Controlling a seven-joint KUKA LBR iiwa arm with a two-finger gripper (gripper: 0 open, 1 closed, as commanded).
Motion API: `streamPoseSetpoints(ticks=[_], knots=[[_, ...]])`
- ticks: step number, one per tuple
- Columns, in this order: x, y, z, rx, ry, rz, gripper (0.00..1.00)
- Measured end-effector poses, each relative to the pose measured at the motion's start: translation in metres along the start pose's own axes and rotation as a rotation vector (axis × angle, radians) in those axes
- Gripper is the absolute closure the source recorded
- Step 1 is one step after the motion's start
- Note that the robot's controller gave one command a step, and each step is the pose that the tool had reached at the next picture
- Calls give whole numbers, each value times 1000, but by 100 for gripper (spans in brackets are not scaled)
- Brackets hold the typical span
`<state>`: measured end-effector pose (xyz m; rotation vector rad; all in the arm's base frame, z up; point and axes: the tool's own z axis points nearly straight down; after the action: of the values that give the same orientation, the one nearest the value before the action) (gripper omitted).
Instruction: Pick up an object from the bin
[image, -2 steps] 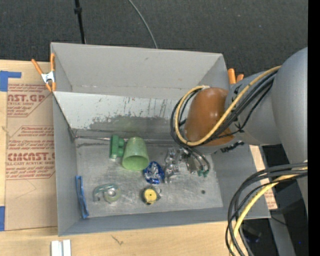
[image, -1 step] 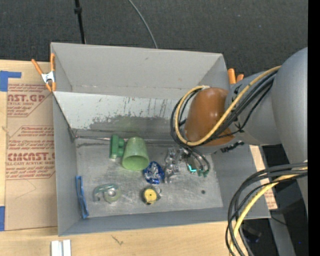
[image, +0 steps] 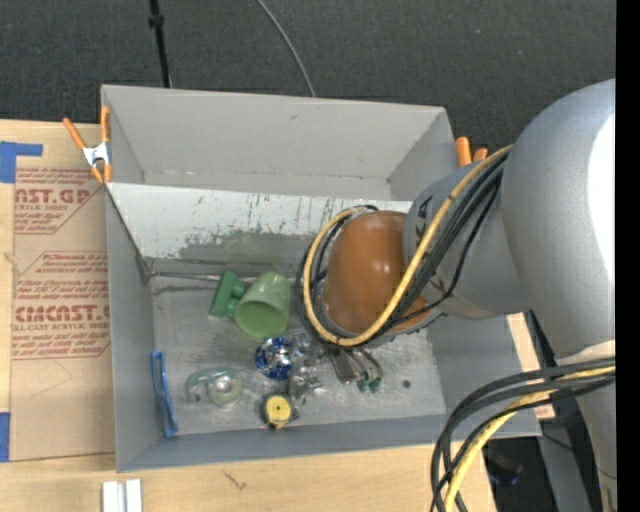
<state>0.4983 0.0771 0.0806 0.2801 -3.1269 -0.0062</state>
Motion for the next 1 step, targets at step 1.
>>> streamPoseSetpoints(ticks=[1], knots=[[-32, 20, 2, 5, 0, 39, 0]])
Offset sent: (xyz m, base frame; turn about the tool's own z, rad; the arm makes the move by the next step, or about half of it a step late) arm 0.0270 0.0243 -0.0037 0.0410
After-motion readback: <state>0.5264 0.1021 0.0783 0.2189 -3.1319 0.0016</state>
